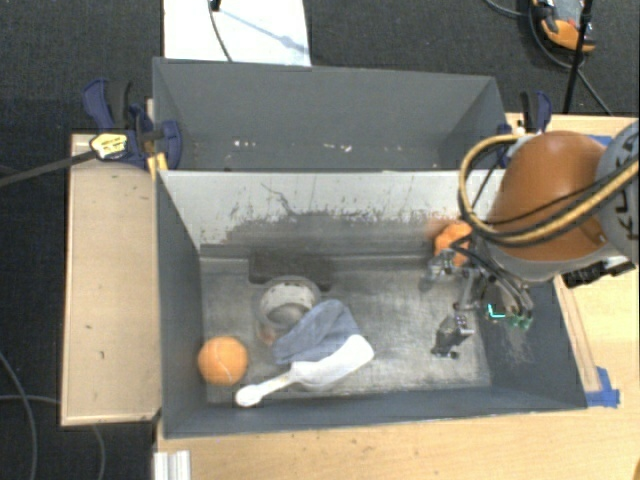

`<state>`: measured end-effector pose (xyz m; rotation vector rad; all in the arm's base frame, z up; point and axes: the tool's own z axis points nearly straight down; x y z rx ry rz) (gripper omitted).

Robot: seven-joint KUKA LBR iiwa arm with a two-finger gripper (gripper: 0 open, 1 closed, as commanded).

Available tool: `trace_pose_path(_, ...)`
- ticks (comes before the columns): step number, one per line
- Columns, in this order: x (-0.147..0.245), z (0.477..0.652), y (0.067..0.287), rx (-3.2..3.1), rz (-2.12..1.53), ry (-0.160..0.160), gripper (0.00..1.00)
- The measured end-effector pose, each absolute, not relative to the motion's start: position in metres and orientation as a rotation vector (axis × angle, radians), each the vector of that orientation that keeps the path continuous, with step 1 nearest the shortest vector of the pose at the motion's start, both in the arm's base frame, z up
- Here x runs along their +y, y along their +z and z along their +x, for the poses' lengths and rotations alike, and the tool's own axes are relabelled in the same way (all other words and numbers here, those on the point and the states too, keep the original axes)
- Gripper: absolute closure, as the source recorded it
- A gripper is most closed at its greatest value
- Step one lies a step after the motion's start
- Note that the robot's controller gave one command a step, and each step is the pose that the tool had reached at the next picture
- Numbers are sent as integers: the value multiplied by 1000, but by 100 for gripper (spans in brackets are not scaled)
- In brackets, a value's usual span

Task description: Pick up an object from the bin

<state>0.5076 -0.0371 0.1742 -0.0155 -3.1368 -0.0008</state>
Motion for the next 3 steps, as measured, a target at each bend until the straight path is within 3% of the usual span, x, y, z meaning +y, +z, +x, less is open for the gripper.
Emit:
trace_pose_path(1, -37, 509, 178, -3145, -13, 0, 0)
trace_pose_path(3, 53, 509, 132, -3142, 46, -2, 0)
